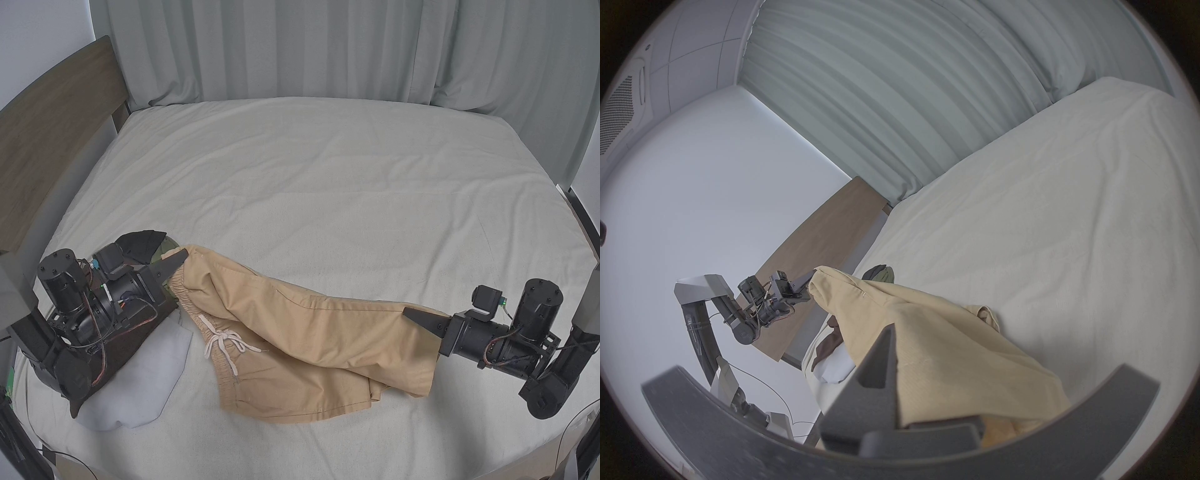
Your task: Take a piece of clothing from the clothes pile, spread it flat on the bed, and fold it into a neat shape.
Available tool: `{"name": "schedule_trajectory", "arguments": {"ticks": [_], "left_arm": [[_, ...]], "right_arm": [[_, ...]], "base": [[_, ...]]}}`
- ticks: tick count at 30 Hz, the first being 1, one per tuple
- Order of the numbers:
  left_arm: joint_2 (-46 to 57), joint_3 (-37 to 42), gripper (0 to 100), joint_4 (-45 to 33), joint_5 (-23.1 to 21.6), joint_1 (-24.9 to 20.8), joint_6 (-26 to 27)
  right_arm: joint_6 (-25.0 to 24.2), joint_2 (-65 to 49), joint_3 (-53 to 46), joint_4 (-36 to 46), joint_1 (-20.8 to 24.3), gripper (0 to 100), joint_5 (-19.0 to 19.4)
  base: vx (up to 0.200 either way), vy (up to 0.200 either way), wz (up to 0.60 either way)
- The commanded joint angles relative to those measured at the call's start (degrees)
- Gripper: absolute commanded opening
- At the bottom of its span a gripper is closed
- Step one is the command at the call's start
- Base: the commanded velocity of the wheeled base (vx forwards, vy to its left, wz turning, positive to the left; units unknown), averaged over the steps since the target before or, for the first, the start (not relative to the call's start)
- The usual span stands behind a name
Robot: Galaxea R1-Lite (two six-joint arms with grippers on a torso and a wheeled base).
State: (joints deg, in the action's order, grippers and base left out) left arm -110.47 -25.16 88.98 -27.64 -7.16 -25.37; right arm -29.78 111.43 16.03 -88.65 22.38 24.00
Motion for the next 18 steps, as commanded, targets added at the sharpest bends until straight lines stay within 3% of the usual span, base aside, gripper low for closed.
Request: {"name": "schedule_trajectory", "arguments": {"ticks": [1, 18], "left_arm": [[0.61, -0.68, 0, 0.23, -0.14, 0.04, -0.03], [-2.38, -3.4, 0, 0.14, -0.4, 0.04, 0.58]], "right_arm": [[-0.1, -0.6, 0.4, -0.03, -0.06, 0, -0.01], [-0.01, -3.33, 2.69, -0.03, -2.69, 0, -0.01]], "base": [[0.0, 0.0, 0.0], [0.0, 0.0, 0.0]]}}
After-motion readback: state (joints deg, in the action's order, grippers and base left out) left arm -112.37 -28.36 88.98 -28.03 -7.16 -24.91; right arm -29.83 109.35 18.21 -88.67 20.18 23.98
